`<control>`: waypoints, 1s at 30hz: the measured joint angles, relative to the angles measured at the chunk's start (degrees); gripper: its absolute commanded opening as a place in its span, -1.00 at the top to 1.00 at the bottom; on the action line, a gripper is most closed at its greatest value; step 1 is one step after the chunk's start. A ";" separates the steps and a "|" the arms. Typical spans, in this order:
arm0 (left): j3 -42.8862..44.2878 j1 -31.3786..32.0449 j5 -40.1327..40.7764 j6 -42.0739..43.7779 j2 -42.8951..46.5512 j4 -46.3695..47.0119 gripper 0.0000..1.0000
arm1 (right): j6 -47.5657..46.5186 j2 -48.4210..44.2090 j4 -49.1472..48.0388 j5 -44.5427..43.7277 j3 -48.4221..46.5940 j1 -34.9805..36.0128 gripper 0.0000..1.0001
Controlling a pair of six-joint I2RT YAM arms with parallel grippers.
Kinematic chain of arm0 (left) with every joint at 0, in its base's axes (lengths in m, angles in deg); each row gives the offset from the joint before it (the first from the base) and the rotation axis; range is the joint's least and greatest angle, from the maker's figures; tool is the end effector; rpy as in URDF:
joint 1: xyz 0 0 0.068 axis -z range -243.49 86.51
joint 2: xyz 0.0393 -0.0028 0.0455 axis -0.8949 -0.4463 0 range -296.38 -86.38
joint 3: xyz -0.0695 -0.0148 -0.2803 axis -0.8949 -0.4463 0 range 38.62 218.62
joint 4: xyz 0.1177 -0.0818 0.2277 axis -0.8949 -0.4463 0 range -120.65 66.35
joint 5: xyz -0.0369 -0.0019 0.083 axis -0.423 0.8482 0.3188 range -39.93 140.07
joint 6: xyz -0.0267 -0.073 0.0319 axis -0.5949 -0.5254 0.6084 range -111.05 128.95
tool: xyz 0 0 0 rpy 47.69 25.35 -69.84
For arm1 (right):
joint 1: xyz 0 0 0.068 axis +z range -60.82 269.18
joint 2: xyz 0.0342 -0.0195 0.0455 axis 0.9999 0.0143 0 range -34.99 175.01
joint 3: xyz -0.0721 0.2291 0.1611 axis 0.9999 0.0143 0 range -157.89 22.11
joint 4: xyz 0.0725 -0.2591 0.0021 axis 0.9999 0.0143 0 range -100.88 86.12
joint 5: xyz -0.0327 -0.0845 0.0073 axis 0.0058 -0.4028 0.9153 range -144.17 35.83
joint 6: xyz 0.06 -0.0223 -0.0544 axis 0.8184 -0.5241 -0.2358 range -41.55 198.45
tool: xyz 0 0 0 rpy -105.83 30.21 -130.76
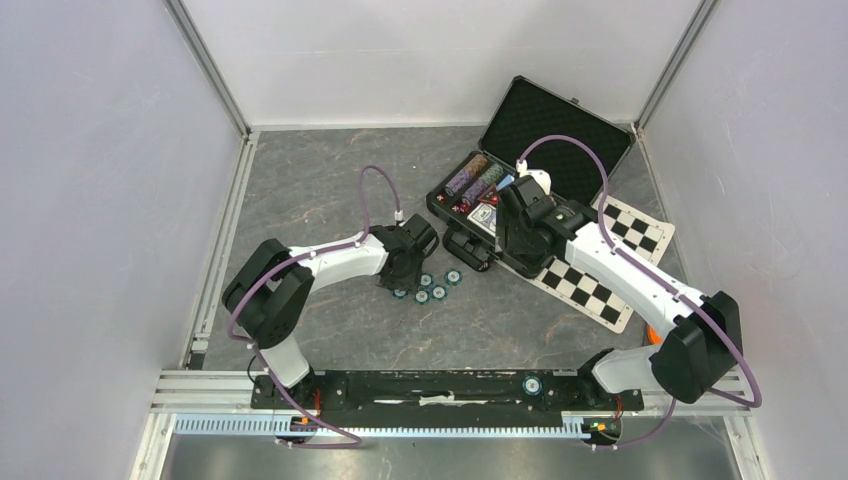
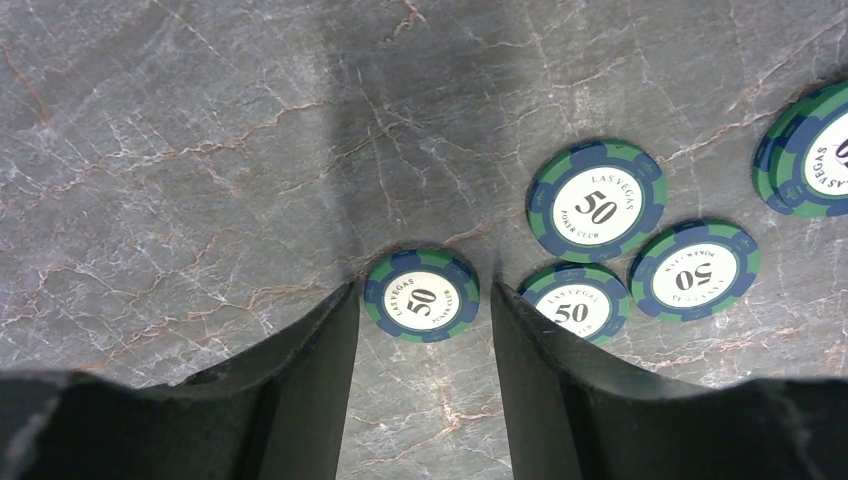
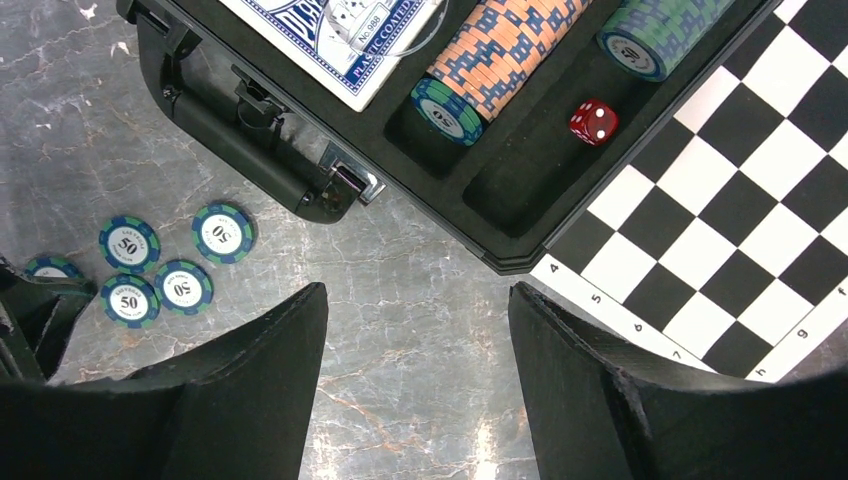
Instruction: Pack up texas hold em set
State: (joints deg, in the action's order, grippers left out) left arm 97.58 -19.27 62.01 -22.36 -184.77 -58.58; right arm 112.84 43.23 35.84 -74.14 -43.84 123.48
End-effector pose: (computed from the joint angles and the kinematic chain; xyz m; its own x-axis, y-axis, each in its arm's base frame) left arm 0.2500 -0.2220 0.1363 -0.9235 0.1891 -0.3338 0.1901 0.9813 0.0301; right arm 0.2592 0.1463 0.2707 -0.8013 0.0959 -0.5905 0.0827 0.9953 0.0494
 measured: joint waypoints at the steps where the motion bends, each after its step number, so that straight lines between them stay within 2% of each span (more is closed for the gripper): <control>1: 0.02 0.00 0.02 -0.22 0.00 -0.11 -0.22 | -0.04 -0.11 -0.07 0.09 0.02 -0.13 -0.45; 5: 0.04 0.00 0.22 -0.92 0.00 -0.44 -0.25 | -0.24 -0.37 -0.48 0.59 0.24 -0.46 -0.45; 15: 0.35 0.00 -0.55 -2.14 -0.35 -0.48 -0.01 | -0.24 -1.29 -0.94 1.40 1.14 -1.22 -0.44; 23: 0.70 0.00 -0.44 -2.71 -0.35 -0.90 0.02 | -0.26 -1.38 -1.25 2.03 1.16 -1.49 -0.44; 30: 4.85 0.00 0.98 -2.64 -0.37 -7.43 0.02 | -0.26 -1.38 -1.97 2.47 1.16 -1.70 -0.44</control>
State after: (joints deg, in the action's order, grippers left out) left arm 102.43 -19.27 63.00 -25.00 -185.14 -66.02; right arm 112.58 41.85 33.87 -71.67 -42.68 121.78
